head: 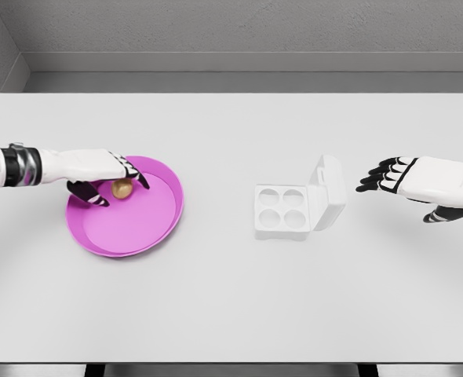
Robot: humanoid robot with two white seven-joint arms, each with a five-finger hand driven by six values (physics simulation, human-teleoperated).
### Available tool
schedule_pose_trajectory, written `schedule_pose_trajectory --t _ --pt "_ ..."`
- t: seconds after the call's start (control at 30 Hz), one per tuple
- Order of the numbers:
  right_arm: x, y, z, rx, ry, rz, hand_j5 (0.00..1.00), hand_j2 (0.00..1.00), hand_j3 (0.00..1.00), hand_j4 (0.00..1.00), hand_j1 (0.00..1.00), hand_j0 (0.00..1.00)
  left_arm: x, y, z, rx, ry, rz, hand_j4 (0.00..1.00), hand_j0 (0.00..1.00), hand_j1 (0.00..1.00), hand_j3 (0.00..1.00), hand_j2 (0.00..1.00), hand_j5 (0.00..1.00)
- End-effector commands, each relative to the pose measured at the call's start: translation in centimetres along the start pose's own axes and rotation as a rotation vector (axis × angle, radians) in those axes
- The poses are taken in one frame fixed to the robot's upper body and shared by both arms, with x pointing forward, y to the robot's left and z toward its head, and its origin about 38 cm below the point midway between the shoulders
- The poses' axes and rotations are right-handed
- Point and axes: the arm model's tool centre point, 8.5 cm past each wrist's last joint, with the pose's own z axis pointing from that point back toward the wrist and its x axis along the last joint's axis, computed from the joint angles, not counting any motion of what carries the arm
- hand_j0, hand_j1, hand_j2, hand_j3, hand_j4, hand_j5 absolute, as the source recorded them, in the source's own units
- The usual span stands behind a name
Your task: Pack egg into the box and close the box lid
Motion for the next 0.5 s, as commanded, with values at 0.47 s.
schedule_pose_trajectory --t 0.47 --pt "0.24 0.04 -0.16 0.001 -0.009 -0.003 1.00 1.00 1.00 1.00 1.00 1.00 0.06 0.24 -0.14 0.005 -0.004 0.005 0.69 0.69 0.69 0.69 0.69 0.69"
